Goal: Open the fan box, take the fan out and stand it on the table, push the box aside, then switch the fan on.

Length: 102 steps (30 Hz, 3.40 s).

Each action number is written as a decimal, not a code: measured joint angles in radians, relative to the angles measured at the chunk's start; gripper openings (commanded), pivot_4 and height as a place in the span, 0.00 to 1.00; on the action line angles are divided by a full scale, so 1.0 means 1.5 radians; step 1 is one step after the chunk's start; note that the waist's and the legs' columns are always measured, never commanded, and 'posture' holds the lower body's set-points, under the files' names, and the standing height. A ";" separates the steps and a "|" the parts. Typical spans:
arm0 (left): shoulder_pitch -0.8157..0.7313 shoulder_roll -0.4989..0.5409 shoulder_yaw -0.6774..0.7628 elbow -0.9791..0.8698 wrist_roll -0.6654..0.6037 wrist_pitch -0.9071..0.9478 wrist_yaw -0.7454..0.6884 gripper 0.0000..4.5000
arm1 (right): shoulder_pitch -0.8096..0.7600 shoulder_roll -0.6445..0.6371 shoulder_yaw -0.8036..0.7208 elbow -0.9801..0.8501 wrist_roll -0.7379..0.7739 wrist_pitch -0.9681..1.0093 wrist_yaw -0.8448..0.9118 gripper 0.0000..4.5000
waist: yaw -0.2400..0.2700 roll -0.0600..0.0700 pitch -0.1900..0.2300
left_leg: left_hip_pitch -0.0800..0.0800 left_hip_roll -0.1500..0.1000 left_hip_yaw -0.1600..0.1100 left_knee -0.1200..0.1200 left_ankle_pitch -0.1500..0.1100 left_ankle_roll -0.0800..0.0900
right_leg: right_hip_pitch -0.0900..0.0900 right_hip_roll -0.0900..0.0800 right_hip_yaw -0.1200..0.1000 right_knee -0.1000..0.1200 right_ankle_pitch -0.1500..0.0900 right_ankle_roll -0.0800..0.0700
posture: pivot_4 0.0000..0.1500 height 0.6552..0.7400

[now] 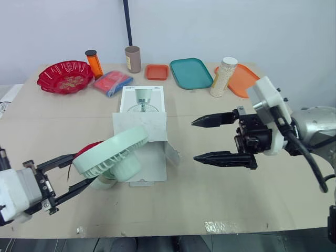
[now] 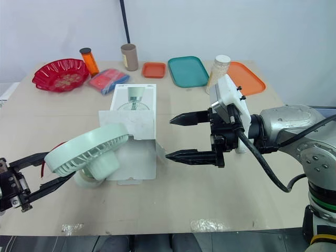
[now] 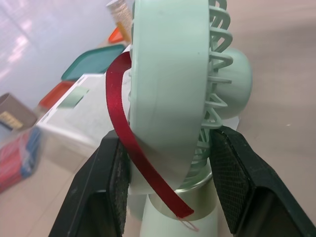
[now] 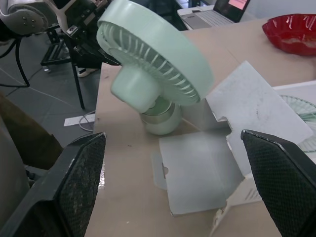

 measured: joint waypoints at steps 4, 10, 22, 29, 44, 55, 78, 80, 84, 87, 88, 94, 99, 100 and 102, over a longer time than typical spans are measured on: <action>0.030 -0.040 0.038 -0.020 0.016 0.000 0.004 0.42 | -0.008 0.002 0.006 0.010 0.000 0.000 0.009 1.00 | 0.000 0.000 0.000 | 0.000 0.000 0.000 0.000 0.000 0.000 | 0.000 0.000 0.000 0.000 0.000 0.000 | 1.00 1.00; 0.022 -0.079 0.072 -0.012 0.040 0.032 0.075 0.42 | -0.023 0.014 0.023 0.014 0.000 0.000 0.019 1.00 | 0.000 -0.001 0.000 | 0.001 0.000 0.000 0.000 0.000 0.000 | 0.001 0.000 0.000 0.000 0.000 0.000 | 1.00 1.00; -0.035 -0.052 0.104 0.040 0.050 0.115 0.148 0.42 | -0.029 0.016 0.035 0.016 -0.012 -0.005 0.042 1.00 | 0.000 -0.002 0.000 | 0.001 0.000 0.000 0.000 0.000 0.000 | 0.001 0.000 0.000 0.000 0.000 0.000 | 1.00 1.00; -0.098 -0.004 0.135 0.104 0.069 0.145 0.160 0.42 | -0.029 0.026 0.050 0.021 -0.027 -0.016 0.056 1.00 | 0.000 -0.002 0.000 | 0.001 0.000 -0.001 0.000 0.000 -0.001 | 0.001 0.000 0.000 0.000 0.000 0.000 | 1.00 1.00; -0.226 0.004 0.059 0.137 0.099 0.218 0.277 0.42 | -0.034 0.037 0.056 0.022 -0.036 -0.023 0.059 1.00 | 0.000 -0.003 0.000 | 0.000 0.000 -0.001 0.000 -0.001 -0.001 | 0.001 0.000 -0.001 0.000 0.000 0.000 | 1.00 1.00; -0.269 -0.085 -0.113 0.180 0.242 0.072 0.310 0.42 | -0.055 0.045 0.070 0.023 -0.041 -0.017 0.057 1.00 | 0.002 -0.004 0.000 | 0.001 0.000 -0.002 0.000 -0.001 -0.002 | 0.002 0.000 -0.001 0.000 0.000 0.000 | 1.00 1.00; -0.298 -0.147 -0.156 0.195 0.238 0.071 0.339 0.42 | -0.055 0.047 0.072 0.019 -0.038 -0.009 0.042 1.00 | 0.002 -0.003 -0.001 | 0.002 -0.001 -0.003 0.000 -0.001 -0.001 | 0.004 -0.001 -0.002 0.000 0.000 0.000 | 1.00 1.00; -0.305 -0.158 -0.159 0.199 0.232 0.076 0.342 0.42 | -0.055 0.047 0.072 0.019 -0.037 -0.006 0.042 1.00 | 0.002 -0.002 -0.001 | 0.003 -0.001 -0.003 0.000 -0.001 -0.001 | 0.004 -0.001 -0.002 0.000 0.000 0.000 | 1.00 1.00; -0.326 -0.167 -0.180 0.217 0.220 0.084 0.351 0.42 | -0.055 0.047 0.072 0.017 -0.033 -0.003 0.039 1.00 | 0.003 0.001 -0.003 | 0.004 -0.001 -0.003 0.000 -0.001 -0.001 | 0.005 -0.001 -0.002 0.000 -0.001 0.001 | 1.00 1.00; -0.329 -0.181 -0.188 0.220 0.209 0.086 0.352 0.42 | -0.056 0.047 0.072 0.015 -0.033 -0.001 0.028 1.00 | 0.003 0.003 -0.004 | 0.004 -0.001 -0.003 0.000 -0.001 -0.001 | 0.006 -0.001 -0.002 0.000 -0.001 0.001 | 1.00 1.00; -0.330 -0.184 -0.190 0.223 0.206 0.086 0.352 0.42 | -0.057 0.050 0.072 0.016 -0.034 0.000 0.021 1.00 | 0.003 0.003 -0.004 | 0.004 -0.001 -0.003 0.000 -0.001 -0.001 | 0.006 -0.001 -0.002 0.000 -0.001 0.001 | 1.00 1.00; -0.345 -0.187 -0.200 0.241 0.207 0.085 0.352 0.42 | -0.076 0.091 0.071 0.021 -0.051 -0.007 -0.045 1.00 | 0.004 0.006 -0.007 | 0.005 -0.002 -0.003 0.000 0.000 -0.001 | 0.006 -0.001 -0.001 0.000 -0.001 0.001 | 1.00 1.00; -0.347 -0.191 -0.208 0.252 0.207 0.074 0.352 0.42 | -0.083 0.148 0.071 0.039 -0.078 -0.007 -0.144 1.00 | 0.007 0.007 -0.007 | 0.005 -0.002 -0.003 0.000 0.000 -0.001 | 0.006 -0.001 -0.001 0.000 -0.001 0.001 | 1.00 1.00; -0.348 -0.192 -0.209 0.253 0.207 0.074 0.353 0.42 | -0.084 0.151 0.071 0.040 -0.080 -0.007 -0.149 1.00 | 0.008 0.007 -0.007 | 0.005 -0.002 -0.003 0.000 0.000 -0.001 | 0.006 -0.001 -0.001 0.000 -0.001 0.001 | 1.00 1.00; -0.349 -0.195 -0.214 0.254 0.207 0.072 0.354 0.42 | -0.085 0.163 0.071 0.041 -0.093 -0.011 -0.167 1.00 | 0.009 0.007 -0.008 | 0.005 -0.002 -0.003 0.000 0.000 -0.001 | 0.006 -0.001 -0.001 0.000 -0.001 0.002 | 1.00 1.00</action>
